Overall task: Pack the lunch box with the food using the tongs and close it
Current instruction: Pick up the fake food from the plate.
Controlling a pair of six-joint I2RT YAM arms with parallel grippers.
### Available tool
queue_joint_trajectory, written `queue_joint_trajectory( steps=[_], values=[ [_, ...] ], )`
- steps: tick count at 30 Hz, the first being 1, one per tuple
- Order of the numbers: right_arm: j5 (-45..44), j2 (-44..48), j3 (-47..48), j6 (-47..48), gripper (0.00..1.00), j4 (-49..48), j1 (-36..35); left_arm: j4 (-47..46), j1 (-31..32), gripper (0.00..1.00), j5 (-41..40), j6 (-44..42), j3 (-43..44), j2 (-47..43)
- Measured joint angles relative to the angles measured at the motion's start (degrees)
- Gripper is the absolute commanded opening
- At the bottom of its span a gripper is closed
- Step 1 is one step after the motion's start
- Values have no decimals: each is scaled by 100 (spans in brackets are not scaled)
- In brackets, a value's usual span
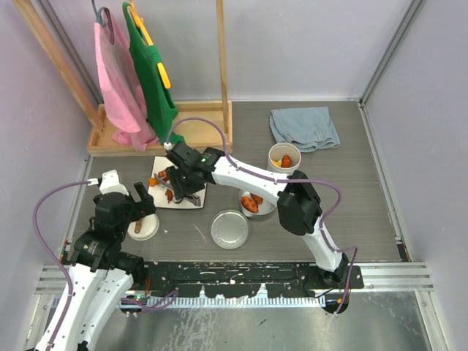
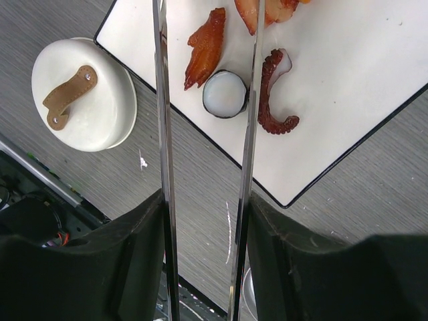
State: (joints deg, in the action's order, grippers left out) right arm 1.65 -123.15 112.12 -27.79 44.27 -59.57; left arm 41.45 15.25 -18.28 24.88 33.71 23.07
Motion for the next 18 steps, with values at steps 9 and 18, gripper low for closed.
queue_joint_trajectory(
  steps=[9,18],
  values=[
    [-107,-203,382,4,55,240,-81,0,0,98,2,0,0,0],
    [-448,-514,713,96,56,625,-249,0,-2,98,4,0,0,7]
  ],
)
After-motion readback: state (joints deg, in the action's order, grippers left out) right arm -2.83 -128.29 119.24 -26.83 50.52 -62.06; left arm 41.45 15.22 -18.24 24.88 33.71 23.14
